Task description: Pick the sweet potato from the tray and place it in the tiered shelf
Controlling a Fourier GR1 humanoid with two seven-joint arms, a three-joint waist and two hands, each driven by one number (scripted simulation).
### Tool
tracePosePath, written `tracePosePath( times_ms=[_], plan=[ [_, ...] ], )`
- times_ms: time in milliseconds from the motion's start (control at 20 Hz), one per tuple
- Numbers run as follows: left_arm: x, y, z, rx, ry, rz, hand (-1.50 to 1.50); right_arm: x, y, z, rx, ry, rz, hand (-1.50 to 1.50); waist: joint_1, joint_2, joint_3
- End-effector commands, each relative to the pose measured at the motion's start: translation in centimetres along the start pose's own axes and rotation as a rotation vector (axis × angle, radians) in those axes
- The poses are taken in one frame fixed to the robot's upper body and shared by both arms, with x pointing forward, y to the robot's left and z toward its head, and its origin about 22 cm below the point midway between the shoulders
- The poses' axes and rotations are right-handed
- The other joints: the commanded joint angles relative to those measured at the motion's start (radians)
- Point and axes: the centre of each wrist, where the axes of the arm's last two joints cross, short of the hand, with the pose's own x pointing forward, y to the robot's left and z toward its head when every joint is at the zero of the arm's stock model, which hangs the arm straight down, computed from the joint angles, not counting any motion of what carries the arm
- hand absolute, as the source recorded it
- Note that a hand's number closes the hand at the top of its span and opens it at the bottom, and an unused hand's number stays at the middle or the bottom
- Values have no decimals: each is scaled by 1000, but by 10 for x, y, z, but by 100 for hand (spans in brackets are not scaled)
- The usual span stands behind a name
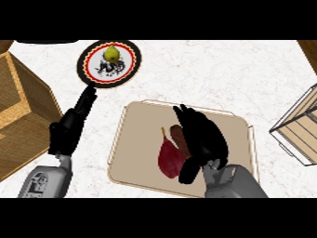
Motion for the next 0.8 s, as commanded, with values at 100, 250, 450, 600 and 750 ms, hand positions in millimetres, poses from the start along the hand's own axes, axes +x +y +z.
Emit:
tracePosePath(
  times_ms=[100, 250, 450, 600, 750],
  plan=[
    [17, -7, -1, -5, 7, -20, 0, -15, 13, -6, 16, 16, 21, -150, 0, 0, 0],
    [13, -5, -9, 7, -9, -10, 0, -3, 21, -14, 8, 17, 13, -150, 1, 0, 0],
    [10, 4, 9, -12, 0, 1, 0, -22, 24, -16, 25, 22, 14, -150, 1, -1, 0],
    [24, 5, -20, 2, -12, 9, 0, -16, 14, -32, 36, 6, 0, -150, 0, 1, 0],
    [0, -21, 6, -10, 8, -3, 0, -16, 40, -39, 28, 14, 3, -150, 3, 1, 0]
  ],
)
